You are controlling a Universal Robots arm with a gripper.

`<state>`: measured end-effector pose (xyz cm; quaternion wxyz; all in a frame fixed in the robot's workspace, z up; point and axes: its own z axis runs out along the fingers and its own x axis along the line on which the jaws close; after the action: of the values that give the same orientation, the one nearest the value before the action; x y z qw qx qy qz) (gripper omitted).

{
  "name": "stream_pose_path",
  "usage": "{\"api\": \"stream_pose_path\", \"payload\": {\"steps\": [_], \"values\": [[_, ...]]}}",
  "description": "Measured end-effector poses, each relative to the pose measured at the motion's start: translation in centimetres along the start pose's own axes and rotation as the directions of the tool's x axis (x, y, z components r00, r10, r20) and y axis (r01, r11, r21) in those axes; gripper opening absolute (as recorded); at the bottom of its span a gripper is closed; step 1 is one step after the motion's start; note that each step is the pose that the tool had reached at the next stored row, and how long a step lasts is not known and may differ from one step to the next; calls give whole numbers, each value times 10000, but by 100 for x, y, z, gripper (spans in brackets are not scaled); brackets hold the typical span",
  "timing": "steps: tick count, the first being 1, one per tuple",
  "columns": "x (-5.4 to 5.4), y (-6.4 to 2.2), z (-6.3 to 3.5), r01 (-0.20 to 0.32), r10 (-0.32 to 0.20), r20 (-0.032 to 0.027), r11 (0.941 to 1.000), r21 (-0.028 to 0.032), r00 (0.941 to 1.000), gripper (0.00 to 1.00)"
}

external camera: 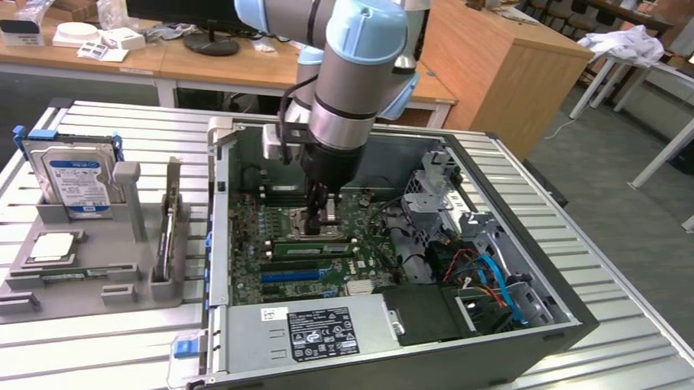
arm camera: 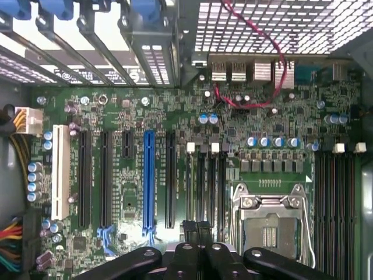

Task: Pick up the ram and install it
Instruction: 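Press down the ram until it locks into place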

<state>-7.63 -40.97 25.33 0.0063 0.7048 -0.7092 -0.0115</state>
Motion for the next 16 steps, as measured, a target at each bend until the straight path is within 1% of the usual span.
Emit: {"api": "stream_pose_path", "payload": {"steps": [9,16], "values": [[0,91,3,0,0,1,10000,0,10000,11],[1,94,3,0,0,1,10000,0,10000,11]]}}
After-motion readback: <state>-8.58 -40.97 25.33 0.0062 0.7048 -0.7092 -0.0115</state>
